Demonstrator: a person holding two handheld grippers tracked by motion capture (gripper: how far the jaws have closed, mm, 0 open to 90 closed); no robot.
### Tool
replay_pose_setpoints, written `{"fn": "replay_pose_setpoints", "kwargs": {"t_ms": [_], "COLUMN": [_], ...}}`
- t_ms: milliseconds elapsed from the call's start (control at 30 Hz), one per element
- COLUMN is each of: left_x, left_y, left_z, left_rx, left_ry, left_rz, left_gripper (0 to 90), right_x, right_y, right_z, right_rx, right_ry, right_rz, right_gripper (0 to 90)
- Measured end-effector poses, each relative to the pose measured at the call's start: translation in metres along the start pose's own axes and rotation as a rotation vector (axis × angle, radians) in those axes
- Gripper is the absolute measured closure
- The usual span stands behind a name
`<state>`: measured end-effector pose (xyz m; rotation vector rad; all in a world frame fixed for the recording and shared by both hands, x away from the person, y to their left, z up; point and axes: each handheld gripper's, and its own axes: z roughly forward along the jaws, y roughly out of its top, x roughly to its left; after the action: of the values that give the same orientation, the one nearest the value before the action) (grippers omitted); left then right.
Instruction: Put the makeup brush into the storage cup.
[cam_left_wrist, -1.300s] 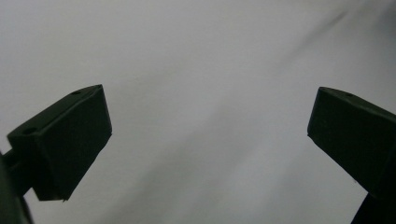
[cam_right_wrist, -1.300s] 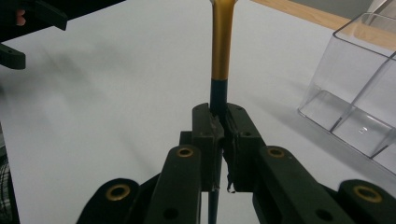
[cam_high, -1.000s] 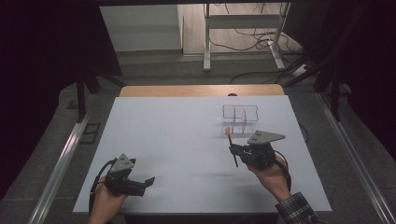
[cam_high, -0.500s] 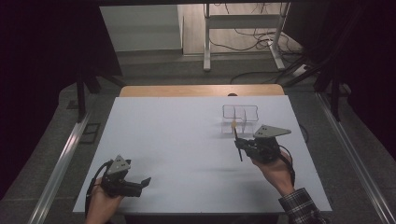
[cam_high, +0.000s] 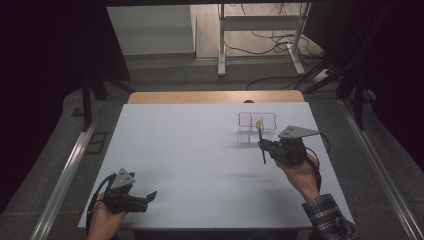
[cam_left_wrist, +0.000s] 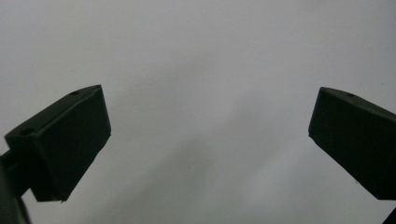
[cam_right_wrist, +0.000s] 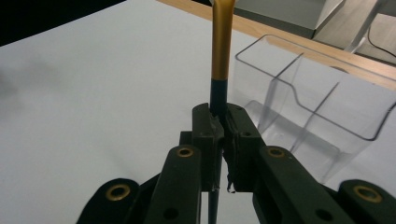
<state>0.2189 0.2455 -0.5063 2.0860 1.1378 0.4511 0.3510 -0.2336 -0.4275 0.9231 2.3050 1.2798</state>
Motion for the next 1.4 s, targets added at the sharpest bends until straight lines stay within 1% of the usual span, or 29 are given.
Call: {"fn": "replay_pose_setpoints", "kwargs": {"t_ms": [267, 433, 833, 1067, 1400], "left_x": [0.003, 0.004, 0.008, 0.010, 0.011], "left_y": [-0.004, -0.007, -0.012, -0.014, -0.017], "left_z": [-0.005, -0.007, -0.010, -0.012, -0.014], "left_rx": [-0.007, -0.008, -0.006, -0.003, -0.007], "left_ry": [0.005, 0.010, 0.018, 0.021, 0.023], "left_rz": [-0.010, -0.010, -0.024, -0.034, -0.048], "left_gripper": [0.0, 0.0, 0.0, 0.0, 0.0], "right_x": [-0.016, -0.026, -0.048, -0.058, -0.070], "right_y": [0.005, 0.010, 0.023, 0.033, 0.047], "right_z": [0.002, 0.001, -0.006, -0.007, -0.004], "right_rx": [0.002, -0.010, -0.060, -0.077, -0.084], "right_ry": [-0.016, -0.024, -0.044, -0.068, -0.108], "right_rz": [0.030, 0.053, 0.109, 0.117, 0.110], "right_gripper": [83.5, 83.5, 83.6, 83.6, 83.6]}}
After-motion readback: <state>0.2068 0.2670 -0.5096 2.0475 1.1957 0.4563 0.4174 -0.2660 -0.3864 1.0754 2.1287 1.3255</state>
